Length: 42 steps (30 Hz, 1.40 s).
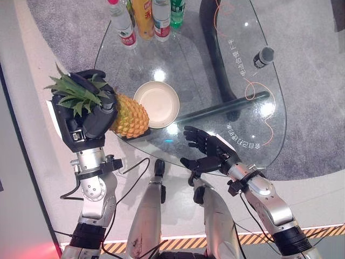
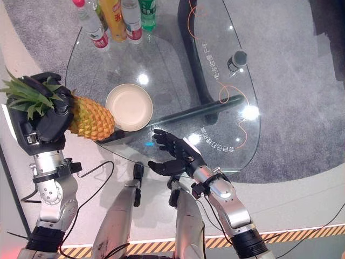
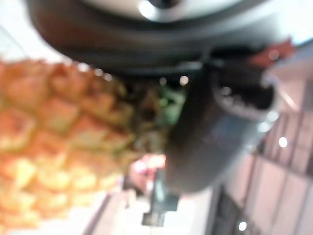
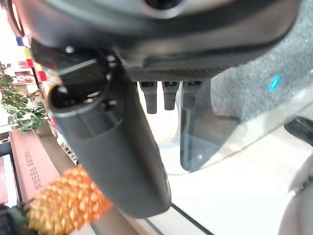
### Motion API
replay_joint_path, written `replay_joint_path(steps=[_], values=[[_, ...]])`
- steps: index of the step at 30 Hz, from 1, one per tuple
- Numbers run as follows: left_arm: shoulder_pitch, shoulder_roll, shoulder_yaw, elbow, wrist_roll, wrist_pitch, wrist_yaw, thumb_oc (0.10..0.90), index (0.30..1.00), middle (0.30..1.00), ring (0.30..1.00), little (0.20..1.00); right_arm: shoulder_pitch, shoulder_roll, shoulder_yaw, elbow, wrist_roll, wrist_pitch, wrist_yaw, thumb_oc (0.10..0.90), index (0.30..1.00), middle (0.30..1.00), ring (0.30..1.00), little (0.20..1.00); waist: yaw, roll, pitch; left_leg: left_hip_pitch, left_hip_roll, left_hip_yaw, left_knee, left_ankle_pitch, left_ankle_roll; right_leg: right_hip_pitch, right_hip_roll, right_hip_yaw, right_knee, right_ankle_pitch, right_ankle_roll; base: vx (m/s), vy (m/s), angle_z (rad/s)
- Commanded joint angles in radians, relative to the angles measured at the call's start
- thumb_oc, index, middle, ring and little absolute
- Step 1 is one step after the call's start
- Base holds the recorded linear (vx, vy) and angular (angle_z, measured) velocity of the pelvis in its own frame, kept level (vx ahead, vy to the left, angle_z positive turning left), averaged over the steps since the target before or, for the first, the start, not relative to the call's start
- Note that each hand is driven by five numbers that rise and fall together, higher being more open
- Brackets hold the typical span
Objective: Pick up the fruit to the plate
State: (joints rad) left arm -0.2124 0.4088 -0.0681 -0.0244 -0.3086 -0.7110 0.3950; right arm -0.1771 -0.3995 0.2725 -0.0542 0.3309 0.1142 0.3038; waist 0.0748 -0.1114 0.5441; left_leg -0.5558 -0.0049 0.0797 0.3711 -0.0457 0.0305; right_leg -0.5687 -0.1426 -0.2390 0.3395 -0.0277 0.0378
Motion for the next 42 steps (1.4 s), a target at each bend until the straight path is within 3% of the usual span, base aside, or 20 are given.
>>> replay_joint_path(steps=[1,8,20,31,33,34,36,37,39,40,41,42], values=[[-0.1,0.018,0.024,-0.11,0.173,-0.148,0.104,0.1,0.3,0.3,0.3,0.2,-0.026,-0.037,0.034,-0.076,0.056,-0.023,0.044,0.8,0.9,0.9,0.9,0.9,-0.01,0.035,-0.024,-0.02,-0.041,0.014,0.013,-0.034,0.016,-0.012,0.034,0.009,0.075,0.015,0.062,-0.02,0.054,-0.05],[-0.192,0.003,-0.01,0.032,0.24,-0.19,0.228,0.1,0.3,0.3,0.3,0.2,-0.085,-0.035,0.094,0.0,0.076,0.002,0.05,0.8,0.9,0.9,0.9,0.9,-0.038,0.032,-0.024,-0.096,-0.039,0.035,0.026,-0.027,0.009,-0.093,0.046,0.034,0.076,0.031,0.06,-0.02,0.06,-0.06],[-0.323,-0.022,-0.047,0.134,0.429,-0.255,0.422,0.1,0.3,0.3,0.3,0.2,-0.154,-0.028,0.144,0.073,0.092,0.046,0.041,0.8,0.9,0.9,0.9,0.9,-0.072,0.042,-0.024,-0.185,-0.055,0.057,0.033,-0.016,0.002,-0.2,0.057,0.061,0.078,0.057,0.053,-0.02,0.075,-0.06],[-0.418,-0.014,-0.053,0.177,0.672,-0.224,0.641,0.1,0.3,0.3,0.3,0.2,-0.202,-0.044,0.168,0.103,0.108,0.069,0.047,0.8,0.9,0.9,0.9,0.9,-0.092,0.043,-0.024,-0.238,-0.062,0.073,0.027,-0.008,-0.003,-0.261,0.071,0.075,0.072,0.068,0.044,0.01,0.061,-0.03],[-0.421,-0.008,-0.057,0.181,0.707,-0.215,0.671,0.1,0.3,0.3,0.3,0.2,-0.194,-0.047,0.176,0.106,0.11,0.072,0.05,0.8,0.9,0.9,0.9,0.9,-0.093,0.046,-0.024,-0.215,-0.063,0.066,0.032,-0.036,-0.008,-0.243,0.077,0.084,0.081,0.044,0.051,0.04,0.064,-0.08],[-0.439,-0.003,-0.056,0.178,0.72,-0.21,0.683,0.1,0.3,0.3,0.3,0.2,-0.207,-0.05,0.172,0.104,0.108,0.072,0.048,0.8,0.9,0.9,0.9,0.9,-0.095,0.045,-0.024,-0.247,-0.066,0.075,0.027,-0.008,-0.003,-0.27,0.075,0.078,0.069,0.07,0.042,0.01,0.054,-0.1],[-0.441,0.0,-0.061,0.183,0.756,-0.192,0.721,0.1,0.3,0.3,0.3,0.2,-0.203,-0.048,0.182,0.109,0.11,0.071,0.044,0.8,0.9,0.9,0.9,0.9,-0.095,0.047,-0.024,-0.23,-0.068,0.067,0.037,-0.035,-0.008,-0.255,0.081,0.086,0.08,0.046,0.048,0.0,0.051,-0.06],[-0.461,0.004,-0.059,0.187,0.769,-0.185,0.739,0.1,0.3,0.3,0.3,0.2,-0.219,-0.05,0.178,0.107,0.111,0.072,0.044,0.8,0.9,0.9,0.9,0.9,-0.098,0.045,-0.024,-0.262,-0.069,0.076,0.03,-0.007,-0.005,-0.282,0.078,0.078,0.067,0.072,0.04,-0.01,0.05,-0.02],[-0.465,0.006,-0.064,0.205,0.789,-0.164,0.773,0.1,0.3,0.3,0.3,0.2,-0.218,-0.05,0.183,0.114,0.113,0.077,0.043,0.8,0.9,0.9,0.9,0.9,-0.098,0.046,-0.024,-0.244,-0.069,0.071,0.035,-0.031,-0.011,-0.266,0.083,0.082,0.076,0.05,0.048,-0.01,0.042,-0.02],[-0.486,0.009,-0.063,0.215,0.802,-0.159,0.791,0.1,0.3,0.3,0.3,0.2,-0.234,-0.051,0.181,0.117,0.112,0.074,0.043,0.8,0.9,0.9,0.9,0.9,-0.102,0.043,-0.024,-0.277,-0.069,0.08,0.029,-0.003,-0.008,-0.296,0.08,0.075,0.065,0.075,0.039,0.01,0.03,-0.01],[-0.477,0.008,-0.066,0.222,0.803,-0.157,0.796,0.1,0.3,0.3,0.3,0.2,-0.225,-0.049,0.187,0.121,0.114,0.075,0.043,0.8,0.9,0.9,0.9,0.9,-0.1,0.045,-0.024,-0.253,-0.068,0.072,0.036,-0.029,-0.013,-0.274,0.084,0.082,0.077,0.051,0.047,-0.05,0.024,-0.01],[-0.504,0.015,-0.067,0.242,0.799,-0.155,0.811,0.1,0.3,0.3,0.3,0.2,-0.243,-0.054,0.184,0.125,0.118,0.073,0.043,0.8,0.9,0.9,0.9,0.9,-0.105,0.042,-0.024,-0.291,-0.069,0.081,0.032,-0.002,-0.01,-0.311,0.082,0.076,0.068,0.077,0.037,0.05,0.036,-0.01]])
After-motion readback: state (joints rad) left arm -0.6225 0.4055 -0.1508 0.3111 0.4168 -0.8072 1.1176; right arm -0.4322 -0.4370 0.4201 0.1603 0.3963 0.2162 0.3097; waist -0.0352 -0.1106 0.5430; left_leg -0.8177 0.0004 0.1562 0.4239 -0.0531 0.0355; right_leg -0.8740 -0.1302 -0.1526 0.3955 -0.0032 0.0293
